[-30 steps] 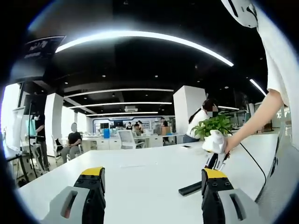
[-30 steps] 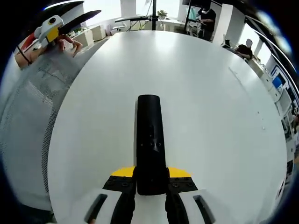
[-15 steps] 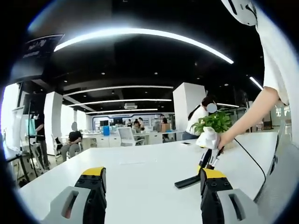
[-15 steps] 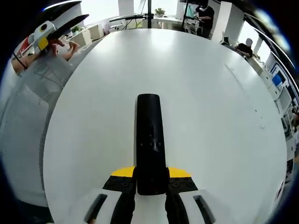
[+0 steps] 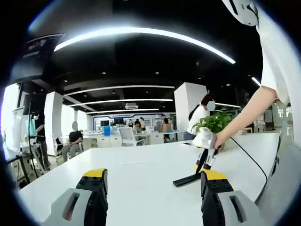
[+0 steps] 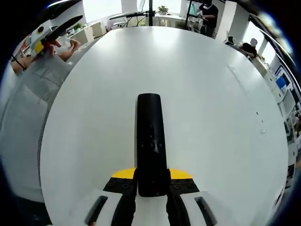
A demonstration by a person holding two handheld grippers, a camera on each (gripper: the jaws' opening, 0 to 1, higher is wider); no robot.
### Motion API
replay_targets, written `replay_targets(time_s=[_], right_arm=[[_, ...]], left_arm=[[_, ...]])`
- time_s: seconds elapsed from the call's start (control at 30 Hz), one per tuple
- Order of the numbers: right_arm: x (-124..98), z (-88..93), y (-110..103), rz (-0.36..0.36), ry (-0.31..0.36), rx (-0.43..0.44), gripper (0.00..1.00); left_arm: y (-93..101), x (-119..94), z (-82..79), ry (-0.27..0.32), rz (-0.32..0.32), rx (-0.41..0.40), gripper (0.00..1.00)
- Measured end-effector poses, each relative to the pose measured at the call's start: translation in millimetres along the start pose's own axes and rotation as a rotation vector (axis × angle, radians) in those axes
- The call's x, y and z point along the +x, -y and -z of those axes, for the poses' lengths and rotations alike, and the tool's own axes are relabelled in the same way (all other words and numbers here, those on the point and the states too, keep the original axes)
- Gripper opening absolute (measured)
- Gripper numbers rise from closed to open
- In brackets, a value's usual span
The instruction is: Press the specified remote control buttons in sequence, fully releasing each button before pressing the next.
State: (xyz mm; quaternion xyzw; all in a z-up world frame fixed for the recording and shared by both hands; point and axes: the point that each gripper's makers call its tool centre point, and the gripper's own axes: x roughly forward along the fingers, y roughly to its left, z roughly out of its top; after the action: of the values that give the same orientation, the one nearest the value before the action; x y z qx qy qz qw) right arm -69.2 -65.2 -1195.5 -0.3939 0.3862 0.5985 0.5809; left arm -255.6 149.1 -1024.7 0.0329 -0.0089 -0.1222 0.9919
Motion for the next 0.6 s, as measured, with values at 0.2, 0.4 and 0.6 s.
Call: replay_targets(time_s=[0.2, 0.4, 0.6], right_arm=[[0.4, 0.8, -0.6, 0.027, 0.004, 0.018, 0.22], [-1.1, -5.0, -2.5, 0.026, 0.145, 0.209, 0.28], [-25.6, -29.0, 7.1, 0.088, 0.519, 0.476, 0.34]], left_arm=[[-0.7, -0.1, 1.3, -0.007, -0.001, 0.002, 0.83], [-0.6, -0.2, 0.9, -0.005, 0.001, -0.001, 0.83], [0.6, 0.4, 4.2, -0.024, 0.007, 0.002, 0.83]])
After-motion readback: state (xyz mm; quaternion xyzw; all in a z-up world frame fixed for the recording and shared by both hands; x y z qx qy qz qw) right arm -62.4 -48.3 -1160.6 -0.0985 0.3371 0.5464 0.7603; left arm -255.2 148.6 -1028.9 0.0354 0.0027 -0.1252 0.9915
